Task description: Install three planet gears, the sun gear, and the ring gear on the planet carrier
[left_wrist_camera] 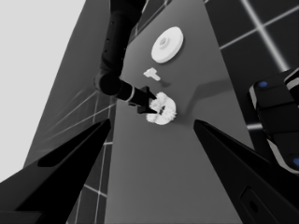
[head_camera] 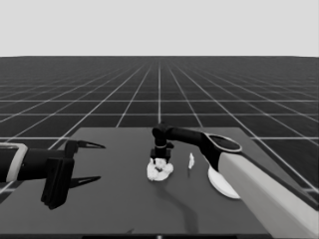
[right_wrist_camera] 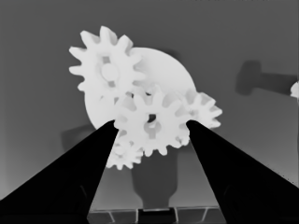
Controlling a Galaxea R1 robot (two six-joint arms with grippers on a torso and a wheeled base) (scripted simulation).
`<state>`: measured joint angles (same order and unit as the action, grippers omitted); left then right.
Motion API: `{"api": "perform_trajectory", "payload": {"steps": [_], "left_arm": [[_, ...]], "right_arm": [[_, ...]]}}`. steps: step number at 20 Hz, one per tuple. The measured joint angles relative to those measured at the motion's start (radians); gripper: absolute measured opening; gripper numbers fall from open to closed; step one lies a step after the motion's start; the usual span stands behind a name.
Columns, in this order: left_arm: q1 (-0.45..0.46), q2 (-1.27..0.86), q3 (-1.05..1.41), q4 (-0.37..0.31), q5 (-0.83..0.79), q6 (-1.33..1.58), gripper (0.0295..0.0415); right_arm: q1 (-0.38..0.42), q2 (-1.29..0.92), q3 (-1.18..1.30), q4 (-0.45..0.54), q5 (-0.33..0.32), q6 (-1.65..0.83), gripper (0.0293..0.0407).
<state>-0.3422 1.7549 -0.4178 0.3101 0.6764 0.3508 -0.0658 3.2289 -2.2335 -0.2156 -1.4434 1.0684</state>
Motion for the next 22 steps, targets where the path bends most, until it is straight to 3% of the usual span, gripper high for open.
{"api": "perform_trajectory", "payload": {"steps": [22], "left_arm": [[0.000, 0.000, 0.000, 0.000, 0.000, 0.000, 0.0385]], "right_arm": [[-0.012, -0.002, -0.002, 0.000, 0.000, 0.229, 0.0310]]}}
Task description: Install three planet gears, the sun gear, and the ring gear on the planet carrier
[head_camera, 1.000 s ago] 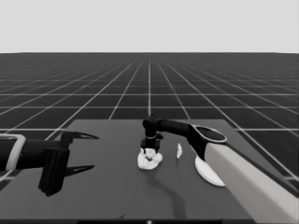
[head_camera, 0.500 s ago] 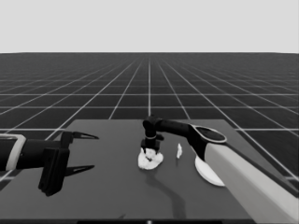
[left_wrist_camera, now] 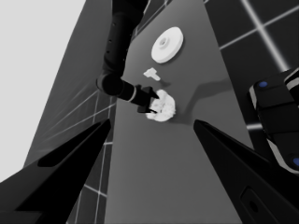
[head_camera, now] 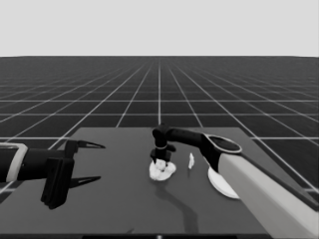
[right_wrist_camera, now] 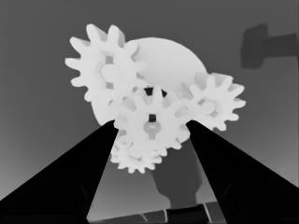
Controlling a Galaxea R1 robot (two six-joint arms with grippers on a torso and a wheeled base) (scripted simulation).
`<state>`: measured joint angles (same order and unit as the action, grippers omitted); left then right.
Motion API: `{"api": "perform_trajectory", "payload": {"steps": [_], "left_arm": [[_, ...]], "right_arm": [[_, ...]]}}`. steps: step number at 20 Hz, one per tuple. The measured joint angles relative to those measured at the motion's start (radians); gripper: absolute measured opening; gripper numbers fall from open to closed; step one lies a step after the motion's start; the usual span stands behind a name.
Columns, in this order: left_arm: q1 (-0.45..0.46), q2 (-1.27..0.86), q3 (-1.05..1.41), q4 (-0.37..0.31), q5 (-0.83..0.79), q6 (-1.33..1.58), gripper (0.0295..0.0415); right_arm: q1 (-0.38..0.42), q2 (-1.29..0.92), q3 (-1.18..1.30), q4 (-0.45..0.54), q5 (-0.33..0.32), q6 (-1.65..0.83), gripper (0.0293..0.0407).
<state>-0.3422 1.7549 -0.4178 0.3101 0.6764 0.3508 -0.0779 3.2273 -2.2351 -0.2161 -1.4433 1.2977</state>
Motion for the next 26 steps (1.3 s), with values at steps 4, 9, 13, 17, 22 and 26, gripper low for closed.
{"api": "perform_trajectory", "payload": {"steps": [4, 9, 13, 17, 22, 26], "left_arm": [[0.000, 0.000, 0.000, 0.000, 0.000, 0.000, 0.0385], [0.000, 0.000, 0.000, 0.000, 0.000, 0.000, 0.0385], [0.000, 0.000, 0.000, 0.000, 0.000, 0.000, 0.0385], [0.000, 0.000, 0.000, 0.000, 0.000, 0.000, 0.0385], [0.000, 0.000, 0.000, 0.000, 0.000, 0.000, 0.0385], [0.000, 0.000, 0.000, 0.000, 0.000, 0.000, 0.0385]], "right_arm": [[0.000, 0.000, 0.000, 0.000, 0.000, 0.042, 0.0310], [0.000, 0.000, 0.000, 0.000, 0.000, 0.094, 0.0310], [0.000, 0.000, 0.000, 0.000, 0.000, 0.136, 0.0309], [0.000, 0.000, 0.000, 0.000, 0.000, 0.178, 0.0310], [0.000, 0.000, 0.000, 0.000, 0.000, 0.230, 0.0310], [0.000, 0.000, 0.000, 0.000, 0.000, 0.272, 0.0309]]}}
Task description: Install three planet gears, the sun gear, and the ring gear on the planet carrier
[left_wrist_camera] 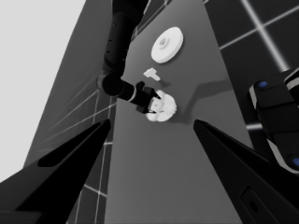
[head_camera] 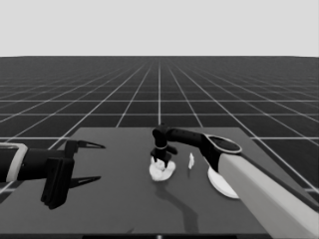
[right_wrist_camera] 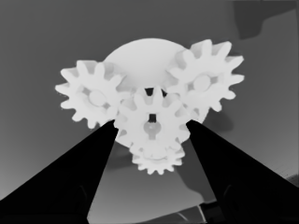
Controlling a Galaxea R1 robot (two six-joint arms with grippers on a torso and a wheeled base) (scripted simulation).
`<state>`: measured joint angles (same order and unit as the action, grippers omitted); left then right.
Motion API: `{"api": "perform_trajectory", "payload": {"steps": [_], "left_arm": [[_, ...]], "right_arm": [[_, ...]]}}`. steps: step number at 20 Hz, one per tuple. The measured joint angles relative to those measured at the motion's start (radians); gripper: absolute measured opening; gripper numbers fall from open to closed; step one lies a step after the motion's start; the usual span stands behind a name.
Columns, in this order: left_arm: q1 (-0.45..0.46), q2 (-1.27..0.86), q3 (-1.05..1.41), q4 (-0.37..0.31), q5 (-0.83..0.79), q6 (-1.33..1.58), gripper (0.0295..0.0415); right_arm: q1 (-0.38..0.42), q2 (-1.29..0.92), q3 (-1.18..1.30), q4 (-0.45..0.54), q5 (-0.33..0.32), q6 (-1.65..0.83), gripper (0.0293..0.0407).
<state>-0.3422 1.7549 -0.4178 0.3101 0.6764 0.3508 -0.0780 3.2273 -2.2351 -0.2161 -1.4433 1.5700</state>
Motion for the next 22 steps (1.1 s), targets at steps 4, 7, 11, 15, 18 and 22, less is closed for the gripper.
{"api": "perform_trajectory", "payload": {"steps": [4, 7, 11, 15, 18, 22], "left_arm": [[0.000, 0.000, 0.000, 0.000, 0.000, 0.000, 0.0385], [0.000, 0.000, 0.000, 0.000, 0.000, 0.000, 0.0385], [0.000, 0.000, 0.000, 0.000, 0.000, 0.000, 0.0385], [0.000, 0.000, 0.000, 0.000, 0.000, 0.000, 0.0385], [0.000, 0.000, 0.000, 0.000, 0.000, 0.000, 0.0385], [0.000, 0.000, 0.000, 0.000, 0.000, 0.000, 0.0385]], "right_arm": [[0.000, 0.000, 0.000, 0.000, 0.000, 0.042, 0.0310], [0.000, 0.000, 0.000, 0.000, 0.000, 0.073, 0.0309], [0.000, 0.000, 0.000, 0.000, 0.000, 0.115, 0.0309], [0.000, 0.000, 0.000, 0.000, 0.000, 0.157, 0.0309], [0.000, 0.000, 0.000, 0.000, 0.000, 0.189, 0.0309], [0.000, 0.000, 0.000, 0.000, 0.000, 0.230, 0.0309]]}}
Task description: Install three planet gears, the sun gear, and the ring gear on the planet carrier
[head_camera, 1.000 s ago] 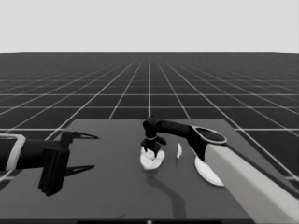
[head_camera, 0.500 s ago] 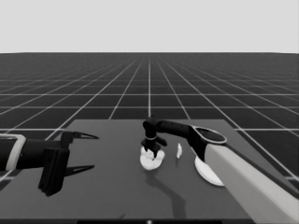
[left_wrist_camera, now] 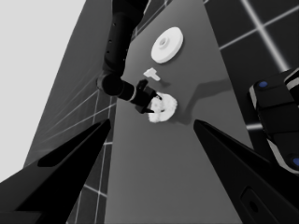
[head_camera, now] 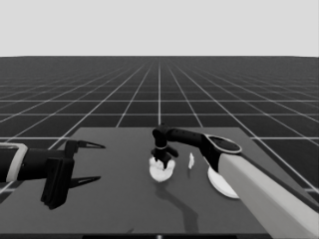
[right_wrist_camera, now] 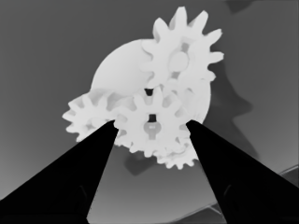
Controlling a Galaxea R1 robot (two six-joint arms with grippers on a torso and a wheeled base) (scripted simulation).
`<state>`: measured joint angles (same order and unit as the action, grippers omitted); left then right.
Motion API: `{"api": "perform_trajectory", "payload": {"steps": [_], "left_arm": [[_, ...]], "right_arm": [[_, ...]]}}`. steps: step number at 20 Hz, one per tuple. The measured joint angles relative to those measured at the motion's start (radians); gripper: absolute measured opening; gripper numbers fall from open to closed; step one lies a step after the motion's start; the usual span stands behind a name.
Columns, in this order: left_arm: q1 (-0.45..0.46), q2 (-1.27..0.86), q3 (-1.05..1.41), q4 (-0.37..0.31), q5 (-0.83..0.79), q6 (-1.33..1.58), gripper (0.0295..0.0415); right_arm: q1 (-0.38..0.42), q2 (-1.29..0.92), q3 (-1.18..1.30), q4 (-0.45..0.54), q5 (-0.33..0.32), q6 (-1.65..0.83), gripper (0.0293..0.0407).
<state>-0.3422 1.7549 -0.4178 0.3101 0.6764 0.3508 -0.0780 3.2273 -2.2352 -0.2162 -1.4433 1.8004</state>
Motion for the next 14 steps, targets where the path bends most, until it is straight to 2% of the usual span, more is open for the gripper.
{"api": "perform_trajectory", "payload": {"steps": [14], "left_arm": [[0.000, 0.000, 0.000, 0.000, 0.000, 0.000, 0.0385]], "right_arm": [[0.000, 0.000, 0.000, 0.000, 0.000, 0.147, 0.0310]]}}
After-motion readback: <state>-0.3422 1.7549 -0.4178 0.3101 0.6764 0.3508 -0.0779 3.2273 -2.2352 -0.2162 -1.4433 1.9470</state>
